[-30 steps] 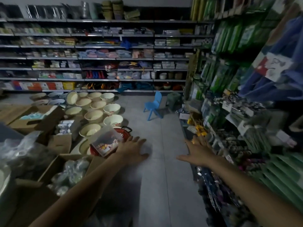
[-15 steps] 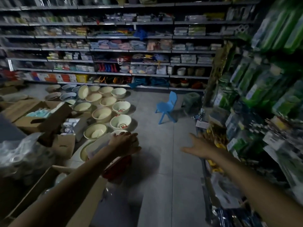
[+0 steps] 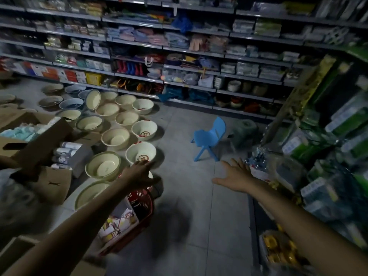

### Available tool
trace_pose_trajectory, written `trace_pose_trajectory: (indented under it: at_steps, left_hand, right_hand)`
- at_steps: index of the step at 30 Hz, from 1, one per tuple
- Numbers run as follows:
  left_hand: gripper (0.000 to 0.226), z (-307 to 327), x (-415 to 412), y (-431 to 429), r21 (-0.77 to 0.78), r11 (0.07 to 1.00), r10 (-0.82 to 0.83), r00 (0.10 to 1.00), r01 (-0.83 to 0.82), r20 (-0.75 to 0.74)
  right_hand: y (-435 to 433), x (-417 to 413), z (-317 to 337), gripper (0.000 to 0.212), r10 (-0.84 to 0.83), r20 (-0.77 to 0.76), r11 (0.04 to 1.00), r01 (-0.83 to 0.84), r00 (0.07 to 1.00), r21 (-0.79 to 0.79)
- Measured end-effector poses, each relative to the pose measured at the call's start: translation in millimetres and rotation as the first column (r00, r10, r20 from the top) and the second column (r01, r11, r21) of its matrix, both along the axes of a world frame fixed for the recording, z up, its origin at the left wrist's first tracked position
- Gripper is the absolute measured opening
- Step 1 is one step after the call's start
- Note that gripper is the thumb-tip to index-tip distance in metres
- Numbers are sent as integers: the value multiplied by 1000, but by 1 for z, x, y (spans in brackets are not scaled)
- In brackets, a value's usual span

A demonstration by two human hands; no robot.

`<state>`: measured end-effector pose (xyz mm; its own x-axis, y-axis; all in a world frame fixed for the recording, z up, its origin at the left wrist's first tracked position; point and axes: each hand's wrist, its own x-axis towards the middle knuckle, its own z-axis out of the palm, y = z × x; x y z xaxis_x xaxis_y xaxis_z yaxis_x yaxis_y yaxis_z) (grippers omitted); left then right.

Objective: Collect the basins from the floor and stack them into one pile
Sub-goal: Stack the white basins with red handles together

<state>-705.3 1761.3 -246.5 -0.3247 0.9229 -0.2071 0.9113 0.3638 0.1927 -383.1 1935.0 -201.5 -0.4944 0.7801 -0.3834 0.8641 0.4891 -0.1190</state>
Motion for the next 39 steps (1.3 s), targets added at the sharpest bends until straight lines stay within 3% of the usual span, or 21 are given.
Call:
trace_pose_trajectory:
  at_steps: [2,10,14,24,31,39]
  left_hand:
    - [88,12,-14,32,-11,1000,-28,995,27,-95]
    - [91,-24,-100,202,-121,992,-39,987,21,-154]
    - [92,-39,-152,284,-180,979,69,989,-92,-133]
    - [93,-62,-261,423,-175,949,240,960,-263,-144]
    - [91,-113,-364,525,-210,908,363,931,-361,-33]
    - [87,-127,-477,614,-238,833,526,849,-500,59]
  right_hand:
    - [40,-24,-6,105,13,4,1000,-13,1000,-10]
    - [222,-126,-54,110,69,33,993,-65,997,-100]
    - [330,-181,-75,113,112,3,982,-110,994,-155]
    - [540,-333,-101,108,349,160,932,-325,923,-160]
    - [640,-503,-125,103,539,188,842,-516,821,-157]
    - [734,-671,-139,99,648,212,761,-613,732,-210]
